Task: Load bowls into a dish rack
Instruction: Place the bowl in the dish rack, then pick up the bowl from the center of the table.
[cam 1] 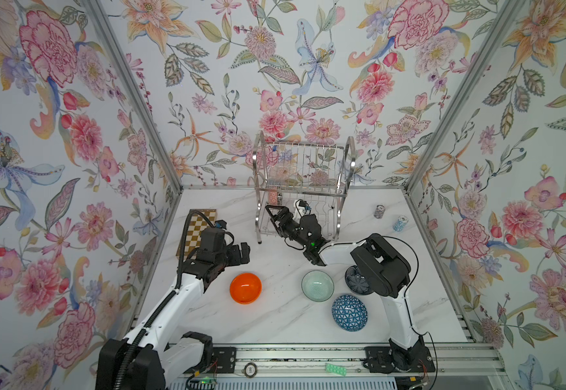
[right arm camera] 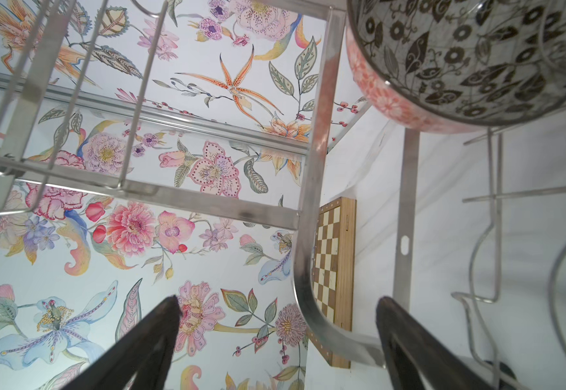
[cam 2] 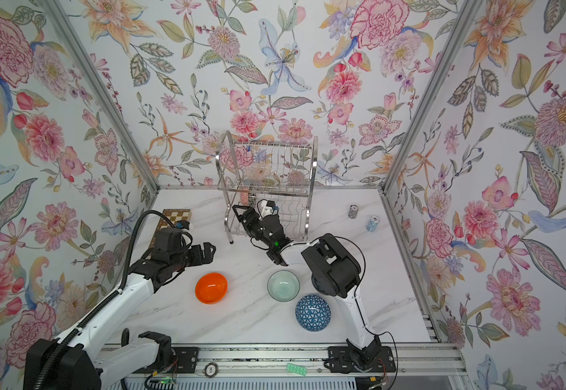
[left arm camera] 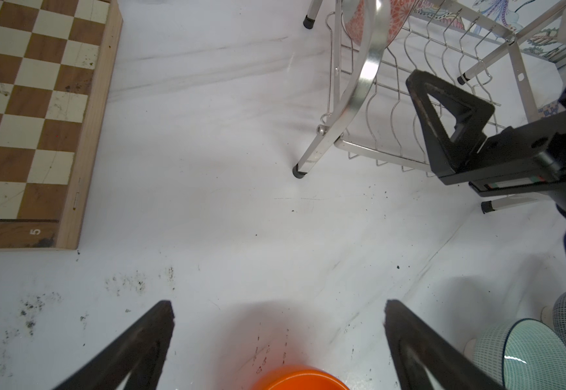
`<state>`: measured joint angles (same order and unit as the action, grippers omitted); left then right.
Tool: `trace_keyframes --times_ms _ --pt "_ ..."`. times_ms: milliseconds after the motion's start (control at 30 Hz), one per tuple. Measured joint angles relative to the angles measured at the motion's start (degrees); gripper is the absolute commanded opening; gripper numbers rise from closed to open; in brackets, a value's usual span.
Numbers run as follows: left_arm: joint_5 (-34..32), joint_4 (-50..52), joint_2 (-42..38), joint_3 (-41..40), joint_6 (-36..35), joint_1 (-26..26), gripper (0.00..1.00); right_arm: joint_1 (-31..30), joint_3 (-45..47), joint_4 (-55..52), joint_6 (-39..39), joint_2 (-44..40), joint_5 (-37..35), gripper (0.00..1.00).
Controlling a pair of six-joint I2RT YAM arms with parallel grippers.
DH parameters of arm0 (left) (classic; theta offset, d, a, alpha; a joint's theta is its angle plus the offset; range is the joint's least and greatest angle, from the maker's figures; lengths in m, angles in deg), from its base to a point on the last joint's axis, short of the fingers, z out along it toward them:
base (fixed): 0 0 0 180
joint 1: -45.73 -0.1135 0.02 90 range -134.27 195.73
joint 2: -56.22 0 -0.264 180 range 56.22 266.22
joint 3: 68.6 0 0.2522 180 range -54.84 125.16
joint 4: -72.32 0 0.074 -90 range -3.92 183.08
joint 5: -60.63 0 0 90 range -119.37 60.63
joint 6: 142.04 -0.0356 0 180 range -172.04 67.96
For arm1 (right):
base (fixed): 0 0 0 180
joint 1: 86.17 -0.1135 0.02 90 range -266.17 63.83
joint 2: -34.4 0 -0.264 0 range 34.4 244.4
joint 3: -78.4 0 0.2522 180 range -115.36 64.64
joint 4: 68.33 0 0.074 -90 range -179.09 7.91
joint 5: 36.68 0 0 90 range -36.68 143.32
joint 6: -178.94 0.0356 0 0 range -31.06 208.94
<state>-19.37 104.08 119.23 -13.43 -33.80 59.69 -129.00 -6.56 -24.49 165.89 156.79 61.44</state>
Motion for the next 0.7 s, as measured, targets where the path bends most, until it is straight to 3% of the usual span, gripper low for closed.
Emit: trace_keyframes --times_ms 433,700 --pt "-2.5 0.5 -0.3 0.2 -0.4 0.0 0.99 -4.6 6.9 -3.1 -5.1 -9.4 0.0 0.90" --pt "-7.8 2.6 -1.5 1.4 -0.8 0.0 0.99 -8.3 10.1 -13.6 -13.8 -15.0 -0.3 0.90"
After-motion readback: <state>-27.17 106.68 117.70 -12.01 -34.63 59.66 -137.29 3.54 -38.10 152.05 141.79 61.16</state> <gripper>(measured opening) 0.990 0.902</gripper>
